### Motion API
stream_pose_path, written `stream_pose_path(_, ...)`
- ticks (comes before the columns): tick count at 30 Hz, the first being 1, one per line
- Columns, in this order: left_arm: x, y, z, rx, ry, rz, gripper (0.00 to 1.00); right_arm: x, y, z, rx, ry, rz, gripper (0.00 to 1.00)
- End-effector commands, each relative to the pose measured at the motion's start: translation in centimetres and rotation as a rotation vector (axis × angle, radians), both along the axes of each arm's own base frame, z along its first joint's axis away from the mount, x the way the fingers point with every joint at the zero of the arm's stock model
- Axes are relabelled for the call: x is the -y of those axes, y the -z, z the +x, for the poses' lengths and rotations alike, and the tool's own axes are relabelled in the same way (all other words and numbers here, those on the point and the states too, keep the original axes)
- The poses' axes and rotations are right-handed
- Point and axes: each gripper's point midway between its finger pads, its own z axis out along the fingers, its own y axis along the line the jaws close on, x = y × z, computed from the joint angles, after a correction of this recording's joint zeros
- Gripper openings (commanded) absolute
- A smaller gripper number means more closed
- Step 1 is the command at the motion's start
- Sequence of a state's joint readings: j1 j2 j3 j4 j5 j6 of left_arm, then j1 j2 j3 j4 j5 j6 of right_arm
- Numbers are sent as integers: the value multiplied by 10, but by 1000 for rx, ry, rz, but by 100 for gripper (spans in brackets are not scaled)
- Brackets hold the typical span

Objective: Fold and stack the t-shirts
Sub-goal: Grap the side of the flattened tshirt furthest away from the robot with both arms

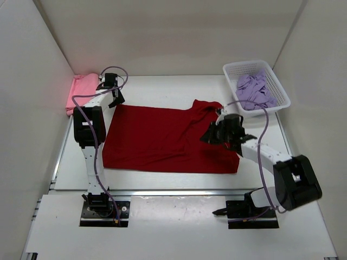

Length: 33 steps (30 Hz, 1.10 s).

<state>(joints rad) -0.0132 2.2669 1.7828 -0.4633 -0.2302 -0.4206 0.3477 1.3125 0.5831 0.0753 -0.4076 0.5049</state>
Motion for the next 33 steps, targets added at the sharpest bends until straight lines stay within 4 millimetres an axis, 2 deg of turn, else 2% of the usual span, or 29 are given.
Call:
stream_pose_path(1,-11,-21,3,20,-2,36,52,5,-57,84,204,92,-28,6)
stream_pose_path(2,-25,-21,2,22,-26,23,53,13,-56,97,207,128,-66,8)
stream_pose_path(3,-26,-20,1,24,-33,18,53,13,-65,117,230,139,-70,7)
stream_pose_path(4,-25,-19,-1,20,-32,10,52,24,-66,140,238,174,-97,8)
stream_pose_path(5,-29,-22,1,34,-34,4,53,33,-65,152,249,196,-122,8)
stream_pose_path(6,-25,-21,1,39,-34,-15,53,34,-65,170,262,208,-135,9)
stream_pose_path(7,-24,-25,1,51,-38,-33,52,41,-62,191,275,233,-167,8)
stream_pose_path(8,-23,-28,1,60,-32,-41,53,45,-52,197,244,228,-189,9)
stream_pose_path(9,-21,-23,-1,66,-34,-64,53,43,-53,217,229,217,-186,8)
stream_pose_path(10,-19,-27,-3,79,-40,-72,53,39,-51,236,216,196,-185,9)
stream_pose_path(11,-20,-30,-3,101,-43,-74,53,32,-64,250,247,175,-214,10)
stream_pose_path(12,-16,-35,-2,120,-39,-74,53,33,-37,253,173,160,-247,12)
stream_pose_path(13,-15,-33,-4,114,-31,-72,54,30,-28,266,163,145,-299,12)
stream_pose_path(14,-12,-39,-1,128,-18,-69,53,23,-42,280,207,132,-320,14)
stream_pose_path(15,-10,-37,-3,123,-21,-73,54,21,-14,279,150,108,-369,17)
stream_pose_path(16,-5,-39,-1,127,-7,-83,53,21,-9,291,149,118,-381,19)
stream_pose_path(17,-7,-44,-1,138,-8,-86,54,16,-19,298,165,113,-387,24)
stream_pose_path(18,-9,-42,0,139,-15,-102,54,15,0,297,127,98,-415,28)
stream_pose_path(19,-5,-45,1,148,-10,-109,54,15,7,301,112,96,-434,30)
stream_pose_path(21,-3,-50,2,160,-6,-123,54,1,4,305,131,70,-470,35)
stream_pose_path(24,-1,-52,4,168,0,-132,53,-6,17,305,118,45,-517,38)
stream_pose_path(27,5,-53,3,171,2,-146,54,-10,33,301,86,26,-536,33)
stream_pose_path(28,4,-55,5,179,2,-148,52,-10,34,300,76,34,-547,29)
stream_pose_path(29,6,-53,4,174,5,-151,54,-7,45,298,50,34,-565,26)
stream_pose_path(31,7,-55,4,185,6,-152,53,-16,46,296,58,24,-574,21)
stream_pose_path(32,8,-52,2,178,6,-155,54,-12,49,297,59,37,-593,19)
stream_pose_path(33,8,-54,2,183,12,-156,53,-16,50,297,65,40,-604,13)
